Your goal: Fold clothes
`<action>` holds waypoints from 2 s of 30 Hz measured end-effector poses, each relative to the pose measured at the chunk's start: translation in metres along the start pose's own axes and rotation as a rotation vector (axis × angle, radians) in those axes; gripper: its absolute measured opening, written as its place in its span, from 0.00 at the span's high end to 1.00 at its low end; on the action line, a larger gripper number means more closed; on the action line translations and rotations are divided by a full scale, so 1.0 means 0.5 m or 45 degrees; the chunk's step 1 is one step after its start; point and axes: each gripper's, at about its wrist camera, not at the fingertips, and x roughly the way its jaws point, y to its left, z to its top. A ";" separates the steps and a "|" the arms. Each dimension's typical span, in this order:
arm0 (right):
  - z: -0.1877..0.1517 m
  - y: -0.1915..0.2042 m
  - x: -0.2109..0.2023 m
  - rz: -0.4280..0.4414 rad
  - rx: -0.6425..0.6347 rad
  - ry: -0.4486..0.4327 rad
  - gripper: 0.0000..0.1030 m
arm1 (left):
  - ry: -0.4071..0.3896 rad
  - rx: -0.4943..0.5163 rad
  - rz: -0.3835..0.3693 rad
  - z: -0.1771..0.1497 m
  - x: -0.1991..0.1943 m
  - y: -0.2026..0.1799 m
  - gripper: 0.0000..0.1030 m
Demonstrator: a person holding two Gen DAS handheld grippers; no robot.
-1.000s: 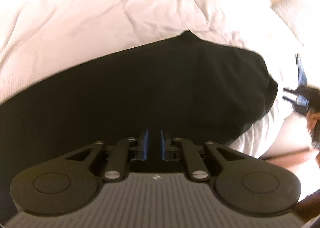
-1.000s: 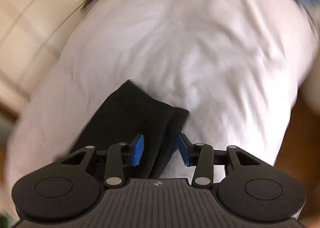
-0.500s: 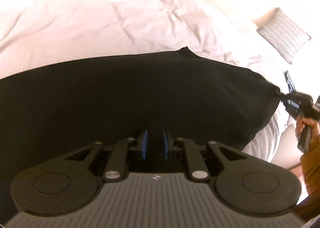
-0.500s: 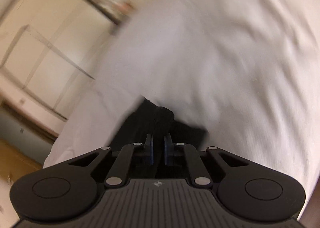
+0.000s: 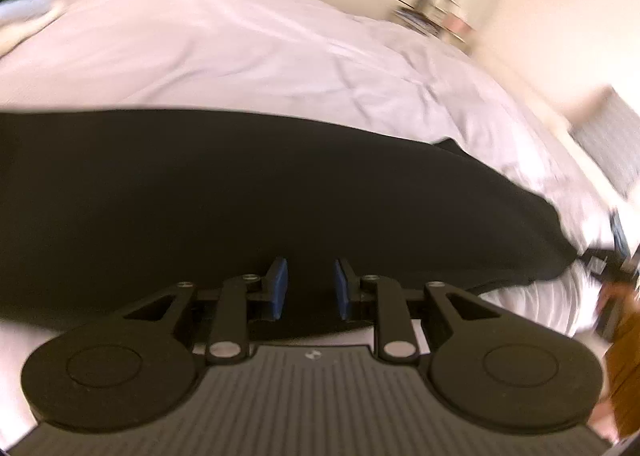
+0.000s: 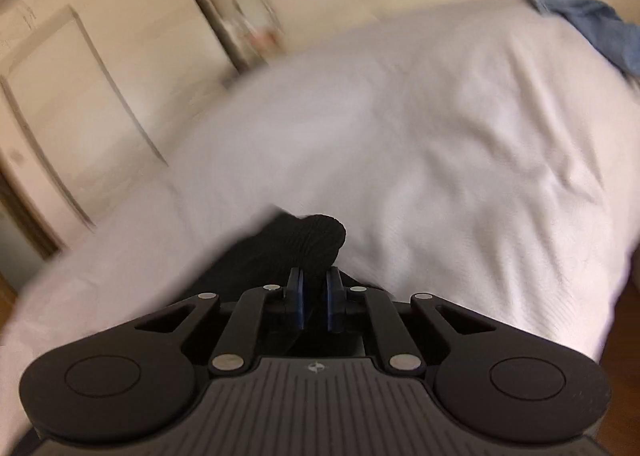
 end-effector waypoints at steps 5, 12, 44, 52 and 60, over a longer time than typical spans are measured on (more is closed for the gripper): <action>-0.028 -0.014 0.018 0.000 0.069 0.041 0.58 | -0.025 -0.035 0.086 -0.020 -0.030 -0.004 0.70; -0.024 -0.064 -0.050 0.066 0.350 0.072 0.55 | -0.081 -0.287 0.095 -0.027 -0.067 0.014 0.70; -0.268 0.223 0.026 0.731 0.603 0.626 0.89 | -0.270 -0.584 0.315 -0.047 -0.151 0.227 0.70; -0.260 0.247 -0.023 0.712 0.417 0.513 0.98 | -0.329 -0.456 0.372 -0.064 -0.156 0.200 1.00; -0.282 0.264 -0.028 0.524 0.139 0.607 0.96 | -0.261 -0.443 0.515 -0.066 -0.129 0.198 0.90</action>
